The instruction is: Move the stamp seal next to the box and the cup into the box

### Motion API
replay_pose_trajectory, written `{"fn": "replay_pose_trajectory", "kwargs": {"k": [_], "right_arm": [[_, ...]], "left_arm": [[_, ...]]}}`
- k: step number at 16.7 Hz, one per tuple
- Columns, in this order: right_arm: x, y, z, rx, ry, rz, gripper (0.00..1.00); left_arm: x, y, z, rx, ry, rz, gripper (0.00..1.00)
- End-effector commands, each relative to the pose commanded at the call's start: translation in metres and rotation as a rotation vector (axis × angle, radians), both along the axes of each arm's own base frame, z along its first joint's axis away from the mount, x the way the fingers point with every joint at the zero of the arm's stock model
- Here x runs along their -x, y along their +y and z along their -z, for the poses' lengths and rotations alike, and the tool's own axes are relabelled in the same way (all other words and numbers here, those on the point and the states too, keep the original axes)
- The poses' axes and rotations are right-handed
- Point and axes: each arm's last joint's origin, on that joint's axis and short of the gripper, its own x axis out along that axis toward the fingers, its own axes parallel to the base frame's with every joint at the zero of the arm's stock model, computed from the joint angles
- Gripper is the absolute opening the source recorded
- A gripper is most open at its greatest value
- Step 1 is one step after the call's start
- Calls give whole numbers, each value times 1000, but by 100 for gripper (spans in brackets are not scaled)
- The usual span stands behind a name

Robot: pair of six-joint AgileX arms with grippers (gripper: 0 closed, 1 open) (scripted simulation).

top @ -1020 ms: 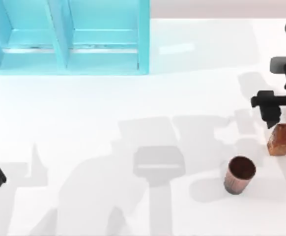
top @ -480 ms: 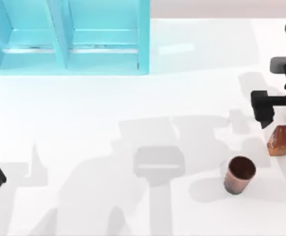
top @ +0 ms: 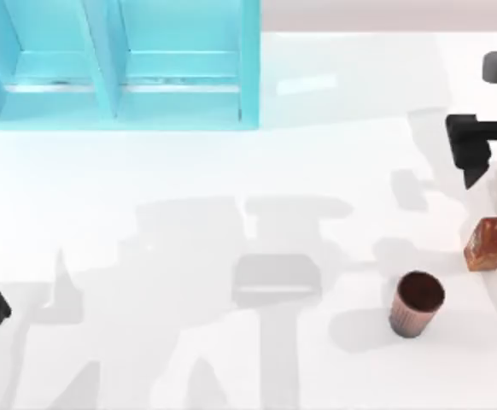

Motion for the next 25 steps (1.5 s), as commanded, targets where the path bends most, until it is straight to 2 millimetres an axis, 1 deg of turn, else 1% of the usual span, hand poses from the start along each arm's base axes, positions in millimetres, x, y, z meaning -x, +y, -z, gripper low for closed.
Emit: {"fn": "replay_pose_trajectory", "kwargs": {"k": [2,4,5,8,10,12,14,17,19,21,25], "right_arm": [[2,-1,-22,0,-2,0,100],[5,-1,-37,0,-5,-1,100],[5,-1,-40,0,-6,-1,100],[5,-1,-41,0,-6,-1,100],[6,1,-38,-1,-2,-4,100],[12,11,-33,-6,8,-1,100],[26,29,-22,-10,39,4,100],[57,57,-1,-1,86,5,100],[73,70,7,2,95,4,100],[79,74,9,2,96,4,100],[78,73,10,4,100,7,100]], "left_arm": [[0,0,0,0,0,0,100],[0,0,0,0,0,0,100],[0,0,0,0,0,0,100],[0,0,0,0,0,0,100],[0,0,0,0,0,0,100],[0,0,0,0,0,0,100],[0,0,0,0,0,0,100],[0,0,0,0,0,0,100],[0,0,0,0,0,0,100],[0,0,0,0,0,0,100],[0,0,0,0,0,0,100]]}}
